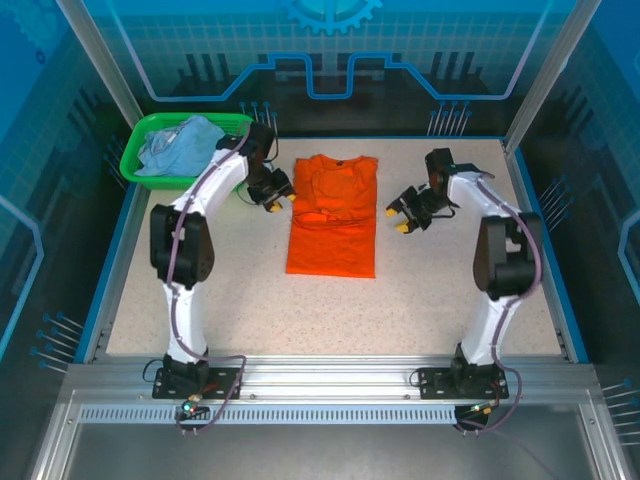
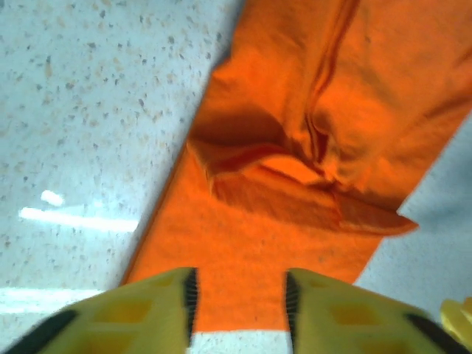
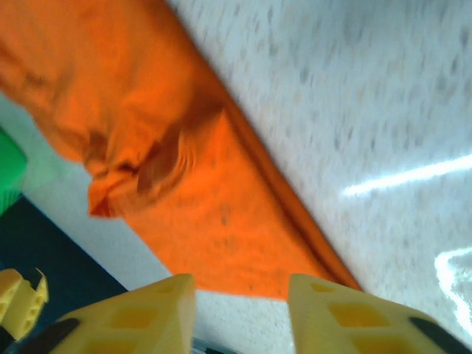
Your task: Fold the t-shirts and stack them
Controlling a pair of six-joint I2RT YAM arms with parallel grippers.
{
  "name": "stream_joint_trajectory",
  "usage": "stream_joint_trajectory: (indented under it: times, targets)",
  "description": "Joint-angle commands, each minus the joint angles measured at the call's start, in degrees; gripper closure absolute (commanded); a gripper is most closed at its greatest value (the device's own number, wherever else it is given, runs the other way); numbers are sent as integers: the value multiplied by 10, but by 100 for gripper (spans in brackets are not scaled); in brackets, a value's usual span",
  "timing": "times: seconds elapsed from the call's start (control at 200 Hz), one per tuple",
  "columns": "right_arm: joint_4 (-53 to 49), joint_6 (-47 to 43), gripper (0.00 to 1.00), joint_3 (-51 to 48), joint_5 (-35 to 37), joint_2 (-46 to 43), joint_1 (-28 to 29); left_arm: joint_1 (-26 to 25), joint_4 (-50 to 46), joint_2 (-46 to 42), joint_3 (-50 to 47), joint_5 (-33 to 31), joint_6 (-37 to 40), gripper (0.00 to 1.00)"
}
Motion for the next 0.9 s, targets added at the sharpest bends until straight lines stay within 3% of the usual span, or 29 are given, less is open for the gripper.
stream_joint_trajectory:
  times: [0.0,0.13,0.235,0.37,0.61,0.895]
  targets:
    - [60,-7,72,-68,-20,-70,68,-41,57,-100,-95,27,2,73]
    - [111,4,89,-136,3,-97,134,-92,159,-155,-227,59,-10,80]
    - [153,25,94,-151,9,-74,163,-111,229,-148,-294,87,-41,83]
    - [164,19,99,-127,19,-11,186,-117,277,-108,-320,70,-38,84]
    - [148,-4,99,-161,45,42,207,-117,267,-86,-396,26,9,85]
    - [134,-35,98,-258,69,-25,248,-132,268,-185,-580,33,5,83]
